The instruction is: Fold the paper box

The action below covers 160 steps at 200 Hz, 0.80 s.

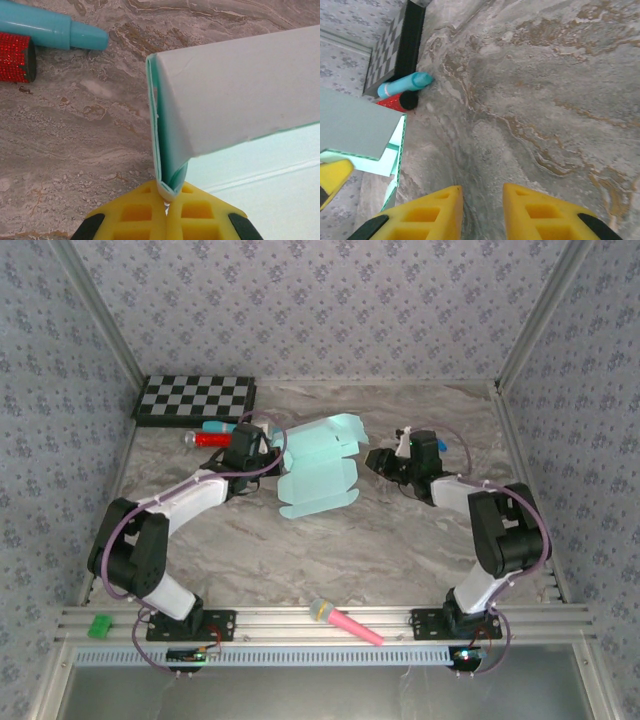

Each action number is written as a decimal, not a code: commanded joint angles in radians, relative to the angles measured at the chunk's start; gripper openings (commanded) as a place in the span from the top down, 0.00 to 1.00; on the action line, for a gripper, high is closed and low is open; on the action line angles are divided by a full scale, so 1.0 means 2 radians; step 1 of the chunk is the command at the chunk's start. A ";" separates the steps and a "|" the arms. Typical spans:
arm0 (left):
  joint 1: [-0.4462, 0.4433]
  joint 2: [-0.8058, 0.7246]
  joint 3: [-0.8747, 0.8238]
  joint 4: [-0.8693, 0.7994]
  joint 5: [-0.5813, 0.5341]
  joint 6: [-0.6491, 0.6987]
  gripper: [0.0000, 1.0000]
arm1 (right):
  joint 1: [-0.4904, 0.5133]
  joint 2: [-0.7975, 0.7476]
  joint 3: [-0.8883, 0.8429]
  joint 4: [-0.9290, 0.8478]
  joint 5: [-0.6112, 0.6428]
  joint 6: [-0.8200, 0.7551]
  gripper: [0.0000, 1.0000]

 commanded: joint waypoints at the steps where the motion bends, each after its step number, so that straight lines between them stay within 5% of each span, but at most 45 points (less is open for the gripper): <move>1: 0.003 -0.019 0.002 0.017 0.011 -0.013 1.00 | 0.006 0.013 -0.008 0.069 -0.014 0.041 0.72; 160: 0.002 -0.013 0.003 0.018 0.018 -0.007 1.00 | 0.031 0.043 0.015 0.115 -0.048 0.047 0.60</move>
